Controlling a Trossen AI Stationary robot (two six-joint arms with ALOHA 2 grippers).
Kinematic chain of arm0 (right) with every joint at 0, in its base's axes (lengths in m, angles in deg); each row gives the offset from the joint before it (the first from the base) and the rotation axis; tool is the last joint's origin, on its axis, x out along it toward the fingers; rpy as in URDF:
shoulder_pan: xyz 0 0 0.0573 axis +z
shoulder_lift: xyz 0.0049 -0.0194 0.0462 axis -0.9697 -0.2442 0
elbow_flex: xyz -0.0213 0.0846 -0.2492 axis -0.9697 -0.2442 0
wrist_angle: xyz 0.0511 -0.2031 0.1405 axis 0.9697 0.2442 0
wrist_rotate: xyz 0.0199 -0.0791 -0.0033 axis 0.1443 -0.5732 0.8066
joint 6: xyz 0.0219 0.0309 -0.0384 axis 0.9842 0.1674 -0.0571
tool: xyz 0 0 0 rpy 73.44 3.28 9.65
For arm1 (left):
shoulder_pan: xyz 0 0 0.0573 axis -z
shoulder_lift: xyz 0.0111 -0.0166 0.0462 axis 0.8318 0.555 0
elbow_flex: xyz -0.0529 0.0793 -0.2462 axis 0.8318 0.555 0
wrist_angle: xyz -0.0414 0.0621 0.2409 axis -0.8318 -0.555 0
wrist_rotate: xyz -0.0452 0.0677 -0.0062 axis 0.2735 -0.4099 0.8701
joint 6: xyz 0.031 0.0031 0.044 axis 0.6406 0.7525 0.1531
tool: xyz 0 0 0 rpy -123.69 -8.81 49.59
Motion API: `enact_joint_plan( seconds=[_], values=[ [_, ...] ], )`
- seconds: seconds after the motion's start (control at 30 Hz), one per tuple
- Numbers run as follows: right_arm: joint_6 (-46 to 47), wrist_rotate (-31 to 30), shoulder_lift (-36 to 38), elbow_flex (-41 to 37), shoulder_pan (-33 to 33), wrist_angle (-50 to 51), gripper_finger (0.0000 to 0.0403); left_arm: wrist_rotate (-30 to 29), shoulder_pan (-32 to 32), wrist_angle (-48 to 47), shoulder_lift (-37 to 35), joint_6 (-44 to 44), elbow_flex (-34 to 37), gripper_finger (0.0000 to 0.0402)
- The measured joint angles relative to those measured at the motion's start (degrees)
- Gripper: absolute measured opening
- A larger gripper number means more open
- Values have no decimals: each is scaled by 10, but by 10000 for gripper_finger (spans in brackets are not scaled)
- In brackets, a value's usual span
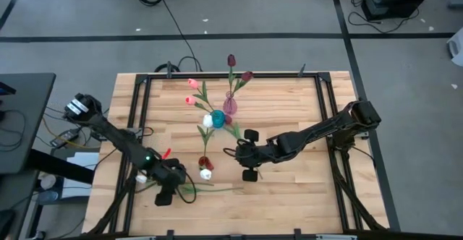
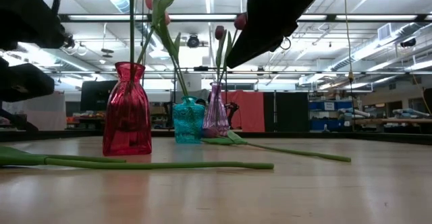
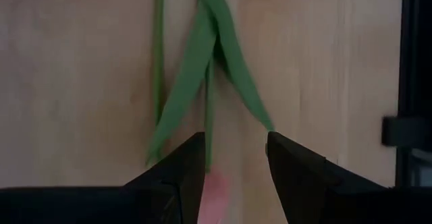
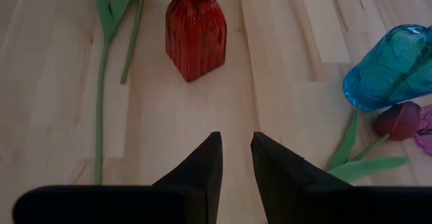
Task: Sort flowers into vase by color
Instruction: Put the pink flower into the blue vase
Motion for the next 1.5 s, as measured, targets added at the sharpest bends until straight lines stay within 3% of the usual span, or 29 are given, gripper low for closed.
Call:
enact_joint_plan(
  seconds=[0.37,0.5,0.63,0.73,0.9,1.23,1.33,1.5],
  values=[
    [3,1,0,0,-3,-1,93,-22,2,-4,78,2,-18,153],
    [5,2,0,0,-3,-1,93,-31,1,-14,80,2,-20,115],
    [19,17,0,0,-3,-1,93,-42,1,-81,79,5,-49,46],
    [34,20,2,0,-1,6,93,-39,1,-133,78,28,-93,12],
    [49,21,24,0,8,20,93,-8,8,-203,75,80,-177,31],
    [49,-3,76,0,17,26,93,-29,14,-309,-3,137,-369,22],
    [45,-18,84,0,17,25,93,-79,16,-337,-22,172,-439,22],
    [44,-51,86,0,16,36,93,-248,13,-411,-32,231,-538,22]
  ],
)
